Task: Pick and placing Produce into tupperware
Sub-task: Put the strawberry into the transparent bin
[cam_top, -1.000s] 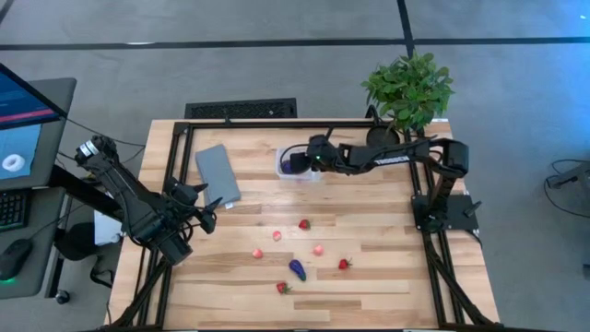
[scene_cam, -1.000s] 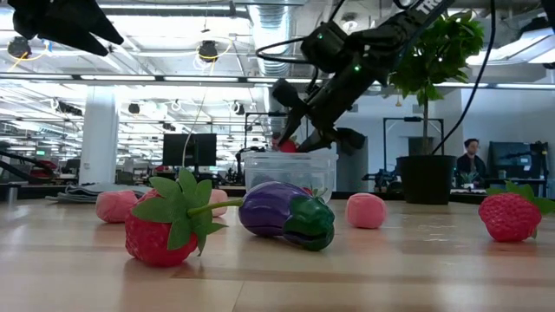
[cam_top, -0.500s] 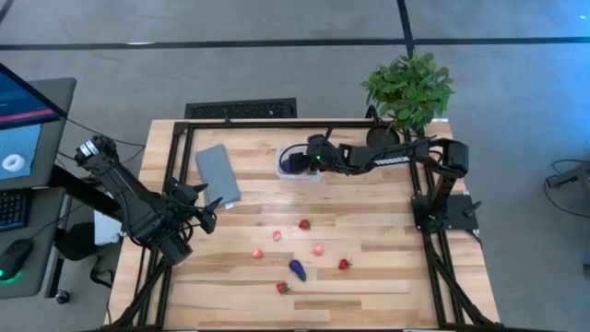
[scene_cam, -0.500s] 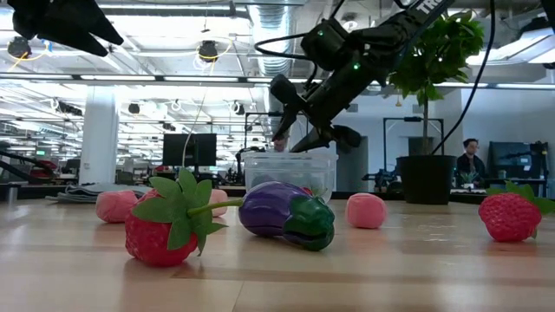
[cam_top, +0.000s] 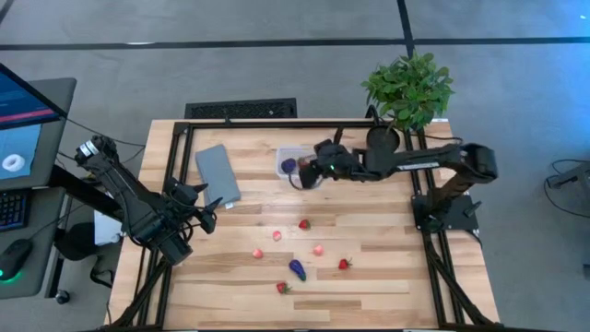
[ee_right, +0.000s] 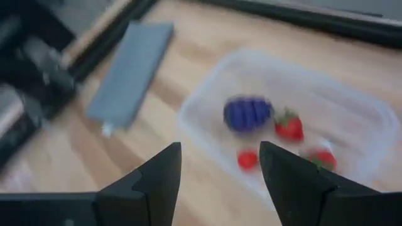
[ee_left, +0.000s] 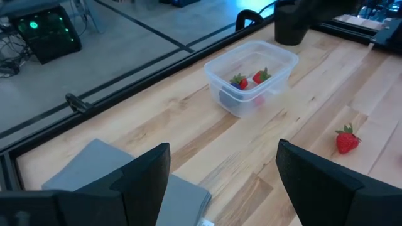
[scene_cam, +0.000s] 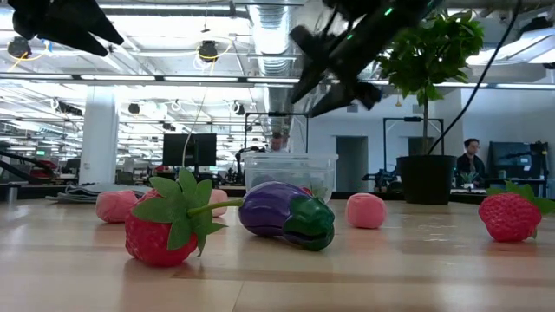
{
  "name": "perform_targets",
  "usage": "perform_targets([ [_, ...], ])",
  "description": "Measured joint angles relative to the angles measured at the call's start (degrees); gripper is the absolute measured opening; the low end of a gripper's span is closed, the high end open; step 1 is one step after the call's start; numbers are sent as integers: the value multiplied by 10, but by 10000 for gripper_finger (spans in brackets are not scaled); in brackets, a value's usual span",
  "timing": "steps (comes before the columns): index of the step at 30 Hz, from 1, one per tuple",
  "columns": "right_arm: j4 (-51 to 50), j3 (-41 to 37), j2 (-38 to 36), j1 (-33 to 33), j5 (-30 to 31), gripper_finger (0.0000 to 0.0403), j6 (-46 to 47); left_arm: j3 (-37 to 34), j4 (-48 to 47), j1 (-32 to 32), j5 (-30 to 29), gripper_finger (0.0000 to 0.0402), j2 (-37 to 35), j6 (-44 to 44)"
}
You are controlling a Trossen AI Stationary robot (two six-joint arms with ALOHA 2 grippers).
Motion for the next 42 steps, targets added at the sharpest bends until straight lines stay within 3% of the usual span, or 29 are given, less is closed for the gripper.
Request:
perform_targets([
  [5,-103,0,-37,68,37,240,2,-3,-1,0,-10,280,0,1],
  [11,-185,0,-44,161,37,240,19,-16,2,0,-15,280,0,-2],
  [27,-272,-1,-38,399,36,240,166,-17,5,0,-22,280,0,11],
  [35,-304,-1,-38,461,40,240,221,-17,4,0,-23,280,0,11],
  [42,-301,-9,-38,469,38,240,167,-17,9,0,-23,280,0,11],
])
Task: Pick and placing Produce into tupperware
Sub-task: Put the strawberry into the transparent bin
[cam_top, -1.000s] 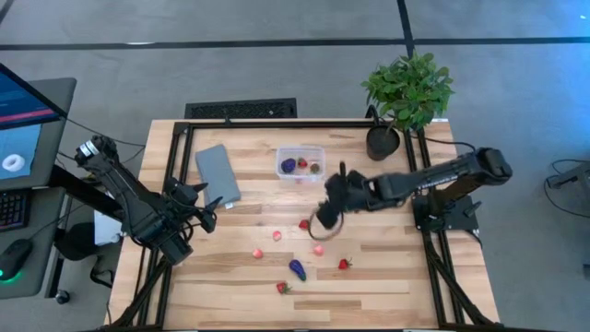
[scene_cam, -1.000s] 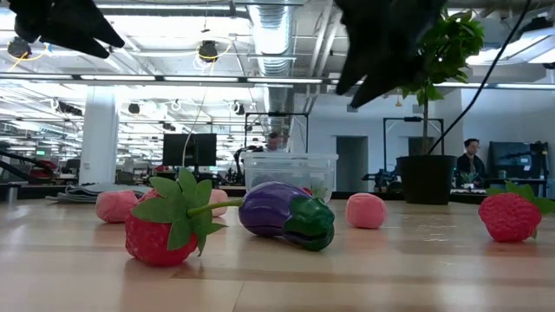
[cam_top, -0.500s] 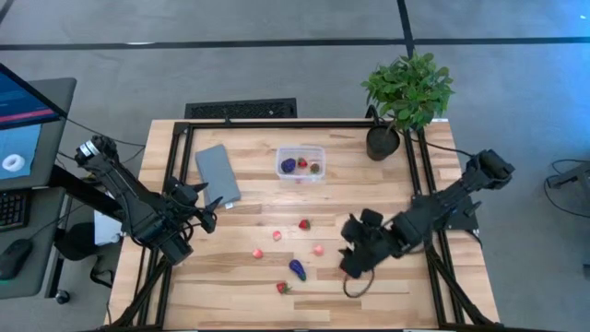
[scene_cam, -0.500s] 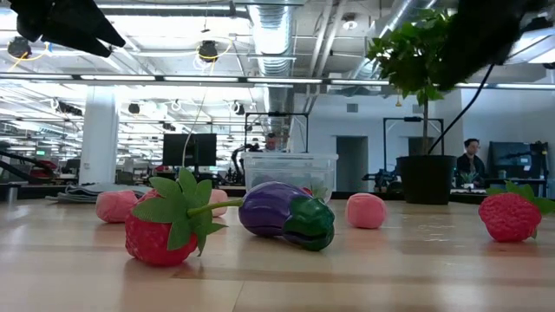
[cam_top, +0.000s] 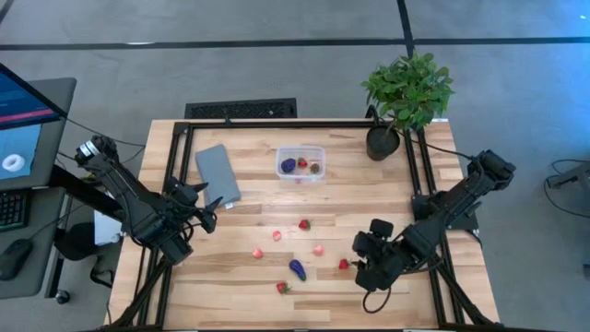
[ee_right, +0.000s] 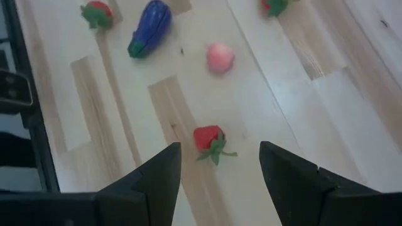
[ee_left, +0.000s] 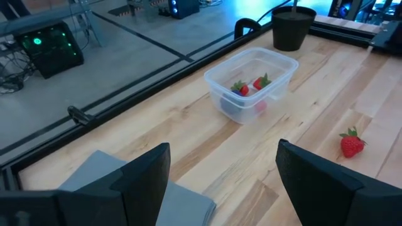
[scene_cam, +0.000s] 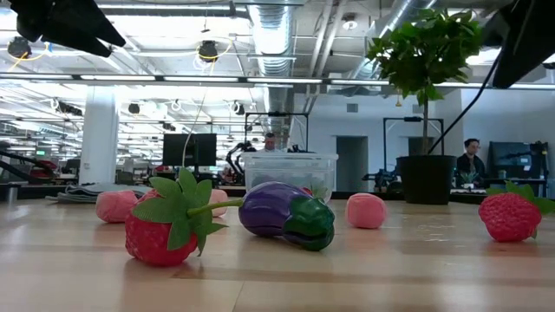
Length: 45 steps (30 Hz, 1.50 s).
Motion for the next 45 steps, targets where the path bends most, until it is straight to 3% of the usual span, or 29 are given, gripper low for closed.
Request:
perform_targets([
  [12,23,-10,5,-18,-29,240,-156,0,7,0,4,280,0,0],
  [18,68,-9,58,-42,-99,240,-250,0,14,0,6,280,0,0],
  [23,68,-1,95,-47,-105,240,-237,0,24,0,19,280,0,0],
  [29,82,4,126,-47,-108,240,-283,0,26,0,22,280,1,0],
  [45,101,6,165,-77,-123,240,-302,0,35,0,23,280,1,0],
])
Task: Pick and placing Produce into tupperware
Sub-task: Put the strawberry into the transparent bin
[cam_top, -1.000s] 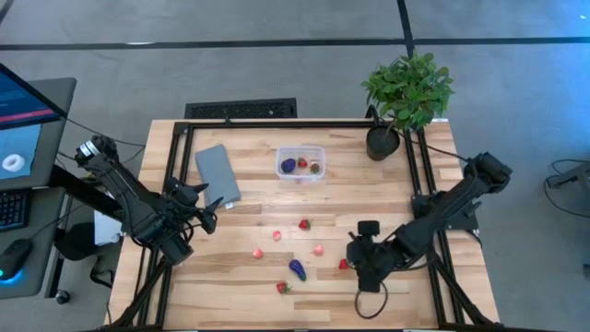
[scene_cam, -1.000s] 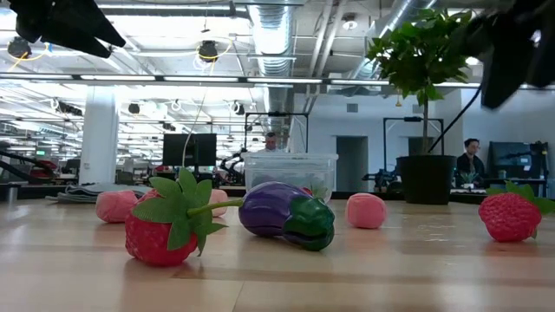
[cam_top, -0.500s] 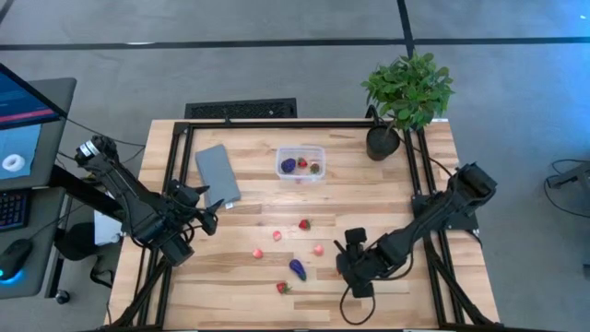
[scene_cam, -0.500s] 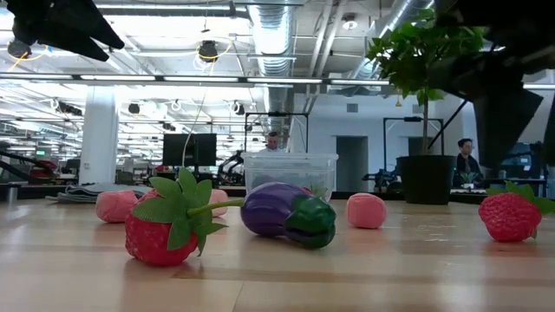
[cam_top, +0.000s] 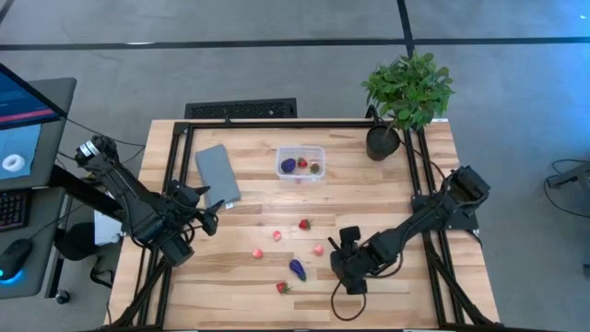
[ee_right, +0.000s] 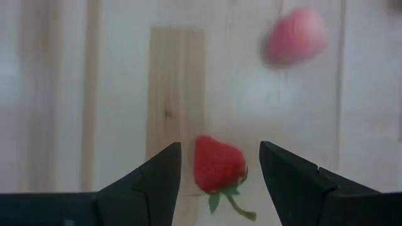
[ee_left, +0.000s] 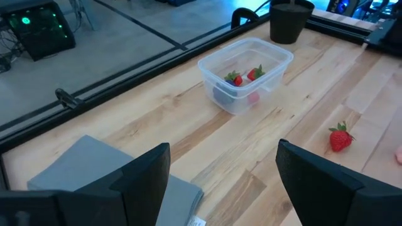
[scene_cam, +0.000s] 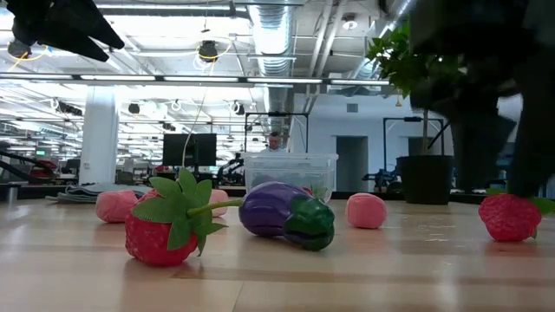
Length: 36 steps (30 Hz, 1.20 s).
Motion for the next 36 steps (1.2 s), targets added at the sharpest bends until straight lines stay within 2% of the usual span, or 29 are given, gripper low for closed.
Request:
perform_targets([
  [6,4,-2,13,-9,-46,240,0,0,2,0,1,280,0,0],
  [15,-8,-1,13,-9,-45,240,0,0,1,0,3,280,0,4],
  [21,-13,-1,13,-8,-72,240,0,0,1,0,3,280,0,5],
  [36,-16,-1,12,-5,-73,240,1,0,4,0,4,280,0,5],
])
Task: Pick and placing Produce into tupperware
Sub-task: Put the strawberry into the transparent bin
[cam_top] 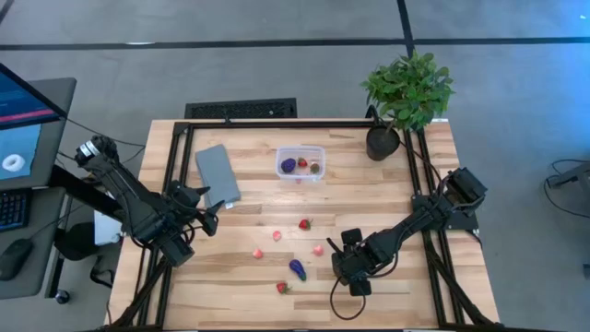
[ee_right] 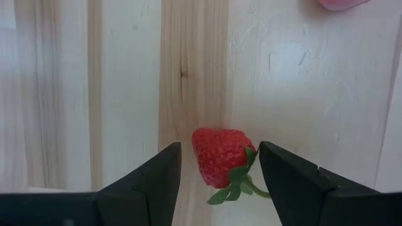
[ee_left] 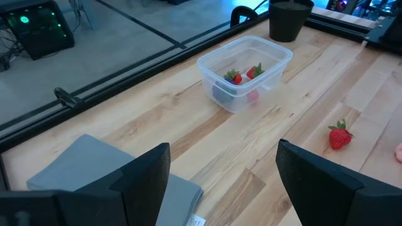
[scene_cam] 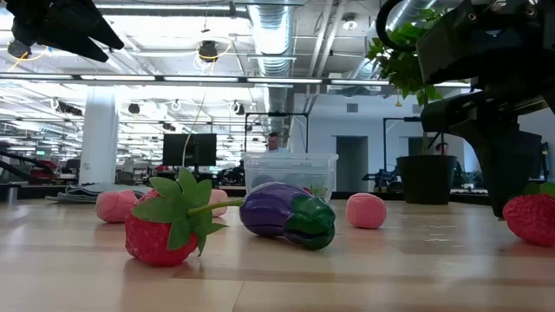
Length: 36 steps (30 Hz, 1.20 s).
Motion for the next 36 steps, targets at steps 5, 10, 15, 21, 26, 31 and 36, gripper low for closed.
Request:
perform_targets([
  [5,0,0,0,0,0,240,4,0,1,0,0,280,0,0],
  [10,-1,0,2,-1,0,240,4,0,1,0,0,280,0,0],
  [15,-4,0,2,-2,0,240,8,0,1,0,0,280,0,0],
  [21,-6,-6,2,-12,0,240,26,0,1,0,-1,280,0,0],
  [26,-5,-6,2,-17,0,240,25,0,2,0,-1,280,0,0],
  [31,-5,-6,2,-21,0,240,25,0,1,0,-1,280,0,0],
  [36,-5,-6,2,-21,0,240,25,0,1,0,-2,280,0,7],
])
